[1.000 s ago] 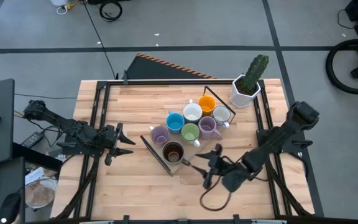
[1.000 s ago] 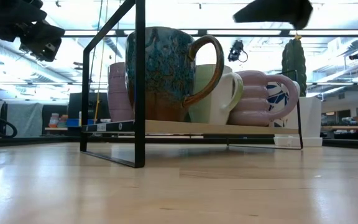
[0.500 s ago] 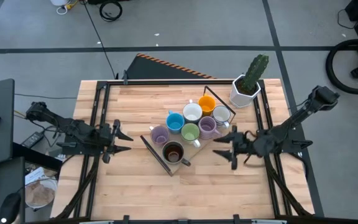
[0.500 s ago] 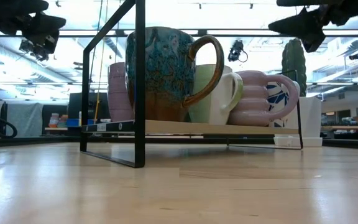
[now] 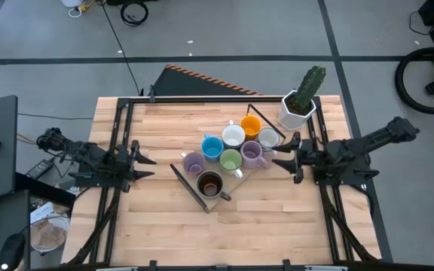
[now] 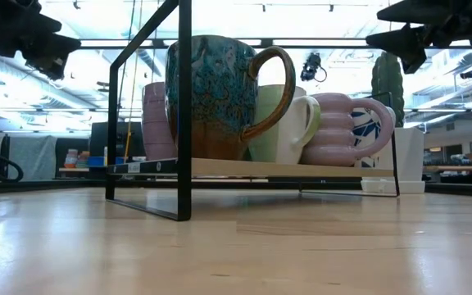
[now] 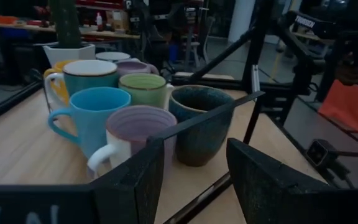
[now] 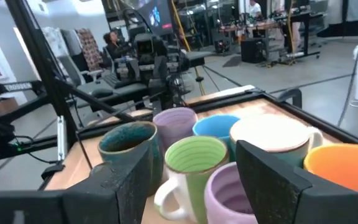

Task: Place coffee mugs
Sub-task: Return to Home Position

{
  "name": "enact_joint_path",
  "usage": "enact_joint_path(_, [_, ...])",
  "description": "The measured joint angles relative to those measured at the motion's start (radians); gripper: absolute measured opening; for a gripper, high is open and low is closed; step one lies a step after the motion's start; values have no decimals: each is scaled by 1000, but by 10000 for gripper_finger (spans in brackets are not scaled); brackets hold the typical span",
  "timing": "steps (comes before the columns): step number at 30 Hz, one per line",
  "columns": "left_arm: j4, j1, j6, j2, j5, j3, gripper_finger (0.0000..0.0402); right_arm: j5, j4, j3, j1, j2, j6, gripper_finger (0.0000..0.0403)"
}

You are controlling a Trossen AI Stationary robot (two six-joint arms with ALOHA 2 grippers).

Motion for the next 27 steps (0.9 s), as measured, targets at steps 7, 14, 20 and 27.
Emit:
enact_joint_path(7, [-17, 0, 34, -45, -3, 0, 180, -193, -175, 0, -169, -172, 15, 235])
enact_joint_path(14, [29, 0, 67, -50, -6, -30, 180, -376, -204, 0, -346, -250, 6, 235])
enact_joint_path(20, [143, 16, 79, -49, -18, -150, 180, -558, -178, 0, -533, -240, 34, 222])
enact_joint_path(27, [178, 31, 89, -49, 7, -166, 180, -815, 71, -93, -711, -173, 78, 197])
